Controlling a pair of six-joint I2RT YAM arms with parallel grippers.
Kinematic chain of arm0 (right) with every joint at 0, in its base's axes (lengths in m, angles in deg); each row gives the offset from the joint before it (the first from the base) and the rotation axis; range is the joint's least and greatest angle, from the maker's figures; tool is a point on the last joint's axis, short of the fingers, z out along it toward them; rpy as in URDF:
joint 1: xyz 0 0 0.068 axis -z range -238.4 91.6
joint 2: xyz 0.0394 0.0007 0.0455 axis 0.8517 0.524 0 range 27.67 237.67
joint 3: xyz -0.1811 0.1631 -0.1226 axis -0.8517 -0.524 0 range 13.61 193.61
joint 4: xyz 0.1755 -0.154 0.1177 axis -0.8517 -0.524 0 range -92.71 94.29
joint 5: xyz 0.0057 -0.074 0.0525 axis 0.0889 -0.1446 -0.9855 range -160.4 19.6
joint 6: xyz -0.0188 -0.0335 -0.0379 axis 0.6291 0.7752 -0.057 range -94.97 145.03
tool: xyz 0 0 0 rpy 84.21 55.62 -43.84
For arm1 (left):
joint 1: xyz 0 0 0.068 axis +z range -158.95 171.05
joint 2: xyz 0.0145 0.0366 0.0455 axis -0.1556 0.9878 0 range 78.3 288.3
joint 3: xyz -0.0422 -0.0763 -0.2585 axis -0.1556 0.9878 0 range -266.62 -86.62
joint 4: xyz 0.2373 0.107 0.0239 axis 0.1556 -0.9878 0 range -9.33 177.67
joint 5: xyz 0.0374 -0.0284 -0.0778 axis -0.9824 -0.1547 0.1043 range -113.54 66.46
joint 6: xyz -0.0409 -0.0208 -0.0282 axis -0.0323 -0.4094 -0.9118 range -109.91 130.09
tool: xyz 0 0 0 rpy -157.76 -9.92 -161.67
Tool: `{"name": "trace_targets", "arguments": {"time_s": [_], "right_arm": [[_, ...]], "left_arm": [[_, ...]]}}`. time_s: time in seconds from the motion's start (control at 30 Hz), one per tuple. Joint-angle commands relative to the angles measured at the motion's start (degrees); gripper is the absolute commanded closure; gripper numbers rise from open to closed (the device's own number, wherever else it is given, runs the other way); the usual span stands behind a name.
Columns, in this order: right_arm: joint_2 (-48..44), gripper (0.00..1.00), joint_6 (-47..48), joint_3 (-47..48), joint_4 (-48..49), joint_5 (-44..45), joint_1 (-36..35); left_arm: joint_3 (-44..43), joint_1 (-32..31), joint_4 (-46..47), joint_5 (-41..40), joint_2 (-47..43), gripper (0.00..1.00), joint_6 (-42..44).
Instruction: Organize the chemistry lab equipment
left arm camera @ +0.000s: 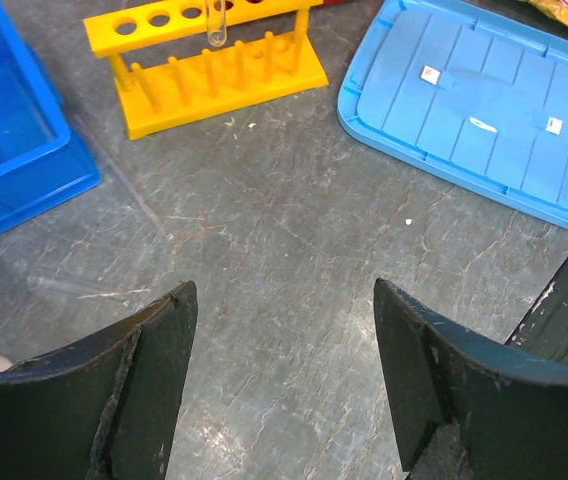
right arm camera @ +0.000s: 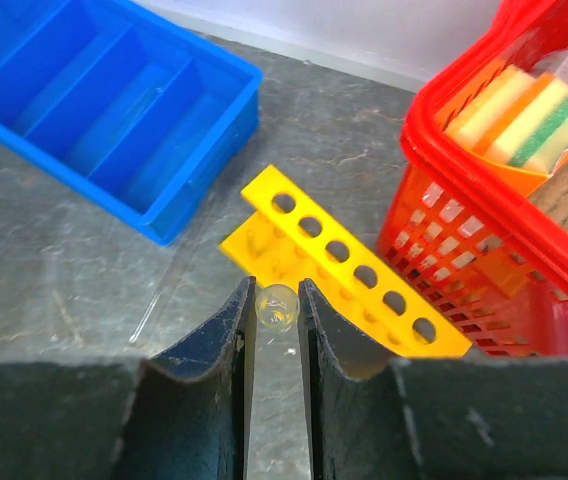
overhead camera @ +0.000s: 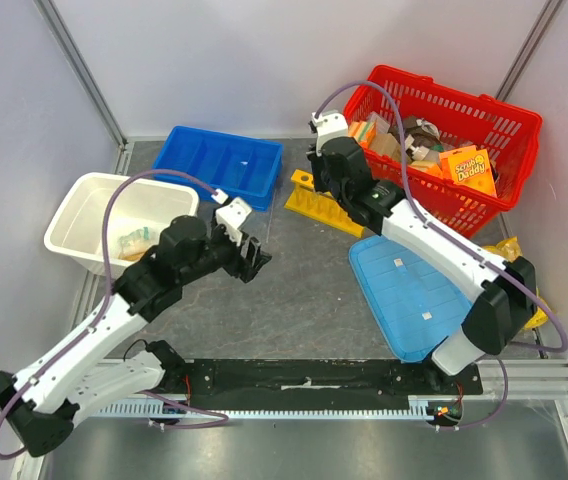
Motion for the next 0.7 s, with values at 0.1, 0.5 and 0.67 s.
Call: {"name": "trace_targets", "arguments": {"time_s": [0.1, 0.5, 0.67], "right_arm": [[6.34, 0.72, 3.98, 5.08, 11.13, 5.44, 1.82], [13.2, 0.7, 3.19, 7.55, 14.91, 5.09, 3.58], [14.0, 0.7, 2.67, 6.41, 17.18, 4.91, 4.02]], "left_arm": [[5.84, -0.23, 1.02, -6.15, -9.31, 0.22, -1.22], [6.37, -0.14, 1.99, -8.08, -11.95, 0.21, -0.96], [6.46, -0.14, 2.0, -8.08, -11.96, 0.21, -0.96]]}}
